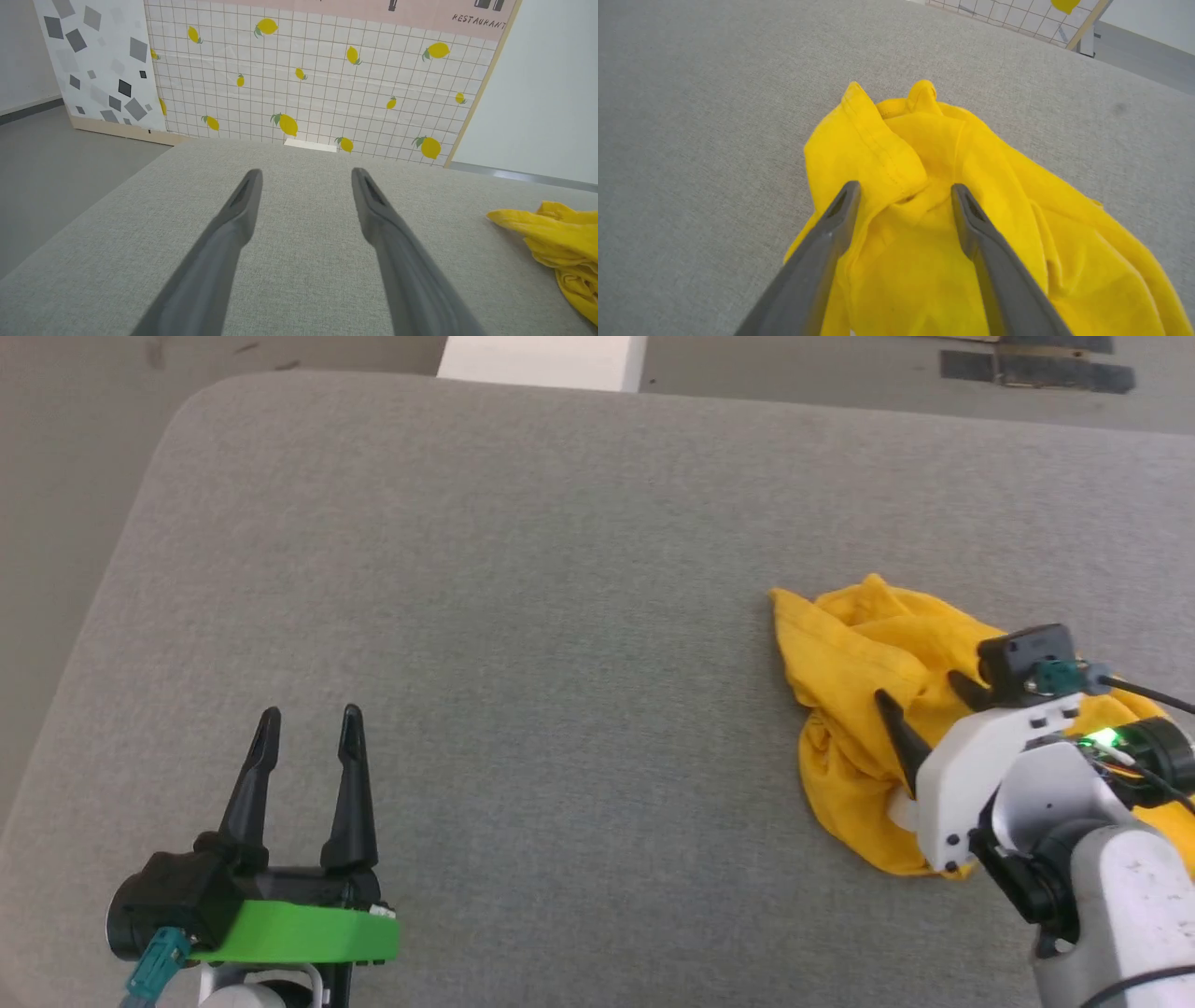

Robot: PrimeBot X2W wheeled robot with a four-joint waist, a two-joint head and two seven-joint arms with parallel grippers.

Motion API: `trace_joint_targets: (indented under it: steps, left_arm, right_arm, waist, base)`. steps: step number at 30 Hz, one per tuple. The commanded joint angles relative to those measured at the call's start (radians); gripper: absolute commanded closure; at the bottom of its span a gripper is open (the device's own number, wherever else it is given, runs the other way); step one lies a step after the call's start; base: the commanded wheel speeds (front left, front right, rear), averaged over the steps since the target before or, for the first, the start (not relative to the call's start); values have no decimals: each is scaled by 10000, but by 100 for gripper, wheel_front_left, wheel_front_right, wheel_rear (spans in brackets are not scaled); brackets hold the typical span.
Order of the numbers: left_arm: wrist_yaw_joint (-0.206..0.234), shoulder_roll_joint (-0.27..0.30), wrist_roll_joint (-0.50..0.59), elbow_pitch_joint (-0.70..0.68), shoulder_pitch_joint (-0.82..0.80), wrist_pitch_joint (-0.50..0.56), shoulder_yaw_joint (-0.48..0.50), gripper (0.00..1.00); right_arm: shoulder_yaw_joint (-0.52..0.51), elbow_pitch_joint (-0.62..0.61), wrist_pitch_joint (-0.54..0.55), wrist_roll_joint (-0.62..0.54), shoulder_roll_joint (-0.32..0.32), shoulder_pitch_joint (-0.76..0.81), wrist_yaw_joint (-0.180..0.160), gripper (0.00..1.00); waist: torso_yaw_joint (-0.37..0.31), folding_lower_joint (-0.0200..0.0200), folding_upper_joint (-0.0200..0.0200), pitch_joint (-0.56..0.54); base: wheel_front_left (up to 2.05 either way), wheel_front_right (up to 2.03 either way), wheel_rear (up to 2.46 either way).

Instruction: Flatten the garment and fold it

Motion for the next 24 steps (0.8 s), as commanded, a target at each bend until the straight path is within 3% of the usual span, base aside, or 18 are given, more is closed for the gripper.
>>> trace_joint_targets:
  steps: [1, 5, 6, 7, 15, 19, 24]
  left_arm:
    - [-68, -45, -65, 25, -197, -40, 17, 0]
    - [-68, -45, -108, 82, -276, -40, -42, 0]
    - [-68, -45, -115, 102, -295, -40, -60, 0]
    - [-68, -45, -120, 118, -307, -40, -72, 0]
    - [-69, -45, -114, 247, -198, -40, 21, 0]
    - [-69, -45, -117, 255, -102, -40, 61, 0]
    - [-47, -45, -147, 245, -41, -40, 75, 0]
  right_arm:
    - [70, 132, 73, 40, 58, -192, -15, 0]
    - [158, 563, 72, -20, 108, -300, -15, 4]
    - [177, 662, 7, -91, 95, -332, -15, 62]
    - [183, 708, -104, -123, 103, -369, -15, 100]
    - [581, 421, -1182, -134, 63, -993, -15, 100]
    - [1535, 17, -1288, 384, 190, -1259, -15, 100]
    - [3612, 57, -1391, 1185, 525, -1249, -15, 100]
  waist:
    - [275, 0, 0, 192]
    - [455, 0, 0, 253]
    - [485, 0, 0, 255]
    - [505, 0, 0, 252]
    - [453, 0, 0, -224]
    - [411, 0, 0, -482]
    - [511, 0, 0, -563]
  base:
    - [0, 0, 0]
    - [0, 0, 0]
    - [0, 0, 0]
    - [0, 0, 0]
    - [0, 0, 0]
    - [0, 0, 0]
    - [0, 0, 0]
